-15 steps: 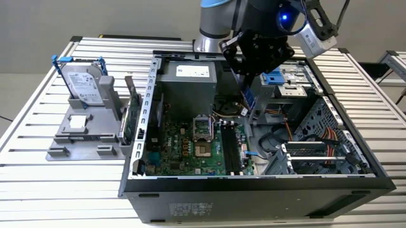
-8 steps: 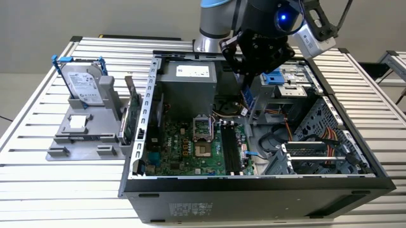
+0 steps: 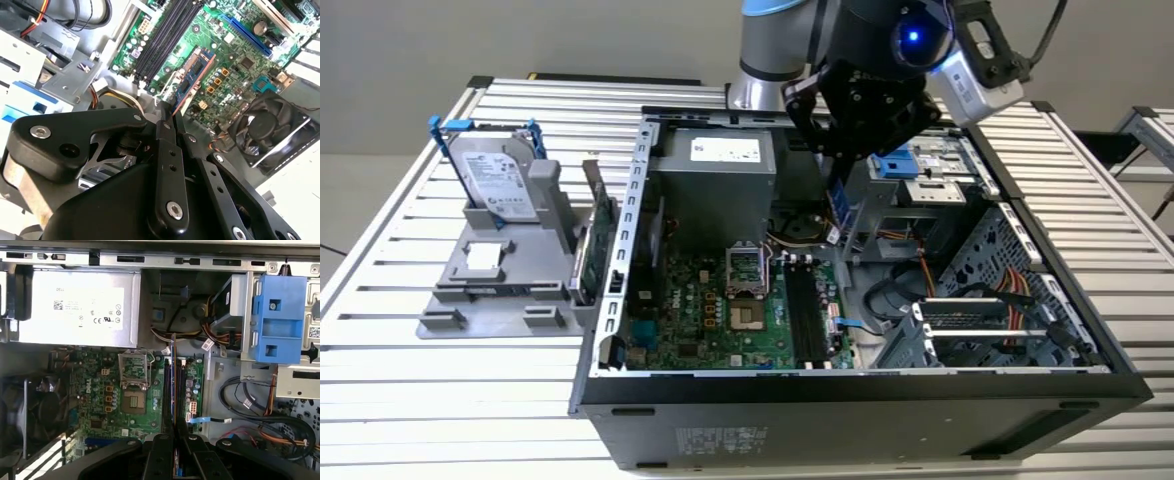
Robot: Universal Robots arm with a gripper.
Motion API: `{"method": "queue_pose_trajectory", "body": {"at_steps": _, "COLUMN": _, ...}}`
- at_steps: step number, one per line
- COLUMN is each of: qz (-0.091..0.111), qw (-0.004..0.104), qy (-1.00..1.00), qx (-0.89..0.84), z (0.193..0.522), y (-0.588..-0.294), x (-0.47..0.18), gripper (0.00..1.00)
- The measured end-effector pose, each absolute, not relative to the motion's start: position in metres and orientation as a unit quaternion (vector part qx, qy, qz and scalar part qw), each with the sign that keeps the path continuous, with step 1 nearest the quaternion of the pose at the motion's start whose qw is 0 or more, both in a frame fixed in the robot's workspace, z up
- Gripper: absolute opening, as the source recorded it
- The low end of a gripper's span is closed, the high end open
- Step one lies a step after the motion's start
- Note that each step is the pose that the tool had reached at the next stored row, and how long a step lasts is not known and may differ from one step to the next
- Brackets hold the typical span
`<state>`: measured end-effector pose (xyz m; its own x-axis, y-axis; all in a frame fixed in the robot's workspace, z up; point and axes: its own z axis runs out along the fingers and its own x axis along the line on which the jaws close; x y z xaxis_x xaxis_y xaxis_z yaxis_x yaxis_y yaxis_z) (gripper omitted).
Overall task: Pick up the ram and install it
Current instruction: 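Insert the ram into the slot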
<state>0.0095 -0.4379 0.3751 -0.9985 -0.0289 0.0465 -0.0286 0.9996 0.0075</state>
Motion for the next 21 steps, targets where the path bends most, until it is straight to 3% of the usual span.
{"method": "queue_pose_trajectory", "body": {"at_steps": 21, "qz": -0.004, "qw": 0.023, "qy": -0.999, "qx": -0.033, "z": 0.3752, "y": -0.4379, "x": 0.0095, "gripper": 0.0}}
